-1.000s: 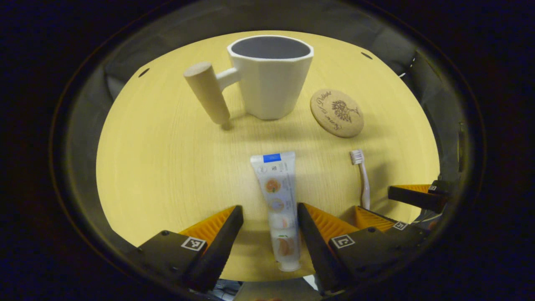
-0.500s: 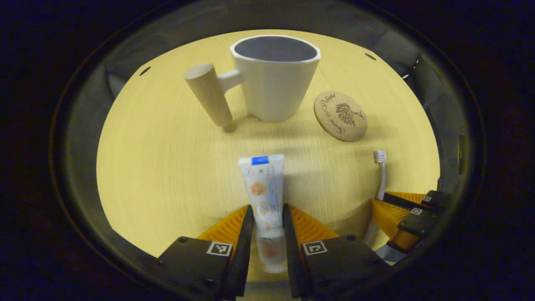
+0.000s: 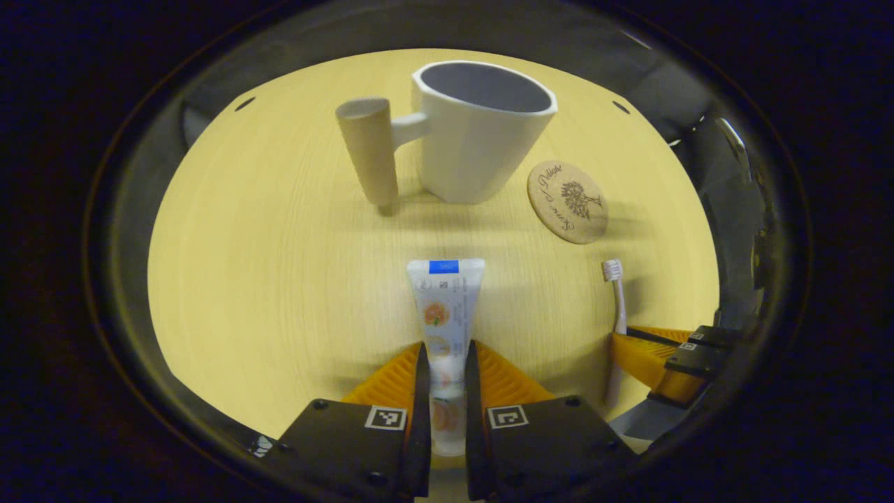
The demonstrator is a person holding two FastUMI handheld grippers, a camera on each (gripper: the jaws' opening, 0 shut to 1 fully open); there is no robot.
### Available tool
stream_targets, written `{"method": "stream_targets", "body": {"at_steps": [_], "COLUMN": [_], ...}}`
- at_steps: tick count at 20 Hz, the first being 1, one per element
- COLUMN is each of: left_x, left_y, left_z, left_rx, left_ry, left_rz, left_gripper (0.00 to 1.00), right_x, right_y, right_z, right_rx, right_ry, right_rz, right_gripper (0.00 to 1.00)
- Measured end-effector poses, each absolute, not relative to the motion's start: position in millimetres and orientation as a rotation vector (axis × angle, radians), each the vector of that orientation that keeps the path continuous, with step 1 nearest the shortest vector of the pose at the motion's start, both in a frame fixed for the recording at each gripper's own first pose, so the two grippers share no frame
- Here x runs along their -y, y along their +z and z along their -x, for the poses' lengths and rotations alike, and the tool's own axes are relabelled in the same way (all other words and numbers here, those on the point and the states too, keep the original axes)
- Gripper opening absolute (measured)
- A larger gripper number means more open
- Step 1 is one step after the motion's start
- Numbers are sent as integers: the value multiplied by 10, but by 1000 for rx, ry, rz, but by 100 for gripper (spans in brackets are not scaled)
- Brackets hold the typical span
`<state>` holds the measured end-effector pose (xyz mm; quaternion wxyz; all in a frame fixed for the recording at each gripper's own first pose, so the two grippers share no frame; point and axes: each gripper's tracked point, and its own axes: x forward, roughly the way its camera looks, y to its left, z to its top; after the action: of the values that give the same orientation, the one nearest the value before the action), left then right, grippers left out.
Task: Put the toothbrush and toothpaste on the desktop into the cup, then pick up the cup and place it on the coaster on the desktop.
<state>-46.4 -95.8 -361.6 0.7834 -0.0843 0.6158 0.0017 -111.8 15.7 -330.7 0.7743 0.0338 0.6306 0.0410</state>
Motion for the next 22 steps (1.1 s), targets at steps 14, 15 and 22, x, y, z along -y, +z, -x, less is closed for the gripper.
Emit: {"method": "stream_targets", "body": {"at_steps": [14, 15, 22], "left_x": [799, 798, 783], "left_y": [-2655, -2536, -2025], "left_z": [625, 586, 76], "left_rx": [-1218, -1198, -1075], "left_ry": [65, 63, 42], "left_rz": [398, 404, 397], "left_gripper": [28, 28, 28], "right_x": [-136, -136, -130], "right_y": [-3295, -3294, -3284], "right_z": [1141, 1145, 1145], "right_rx": [-1353, -1353, -1344], "right_ry": [114, 116, 126], "right_rz": [-80, -84, -109], "right_gripper": [2, 2, 2]}}
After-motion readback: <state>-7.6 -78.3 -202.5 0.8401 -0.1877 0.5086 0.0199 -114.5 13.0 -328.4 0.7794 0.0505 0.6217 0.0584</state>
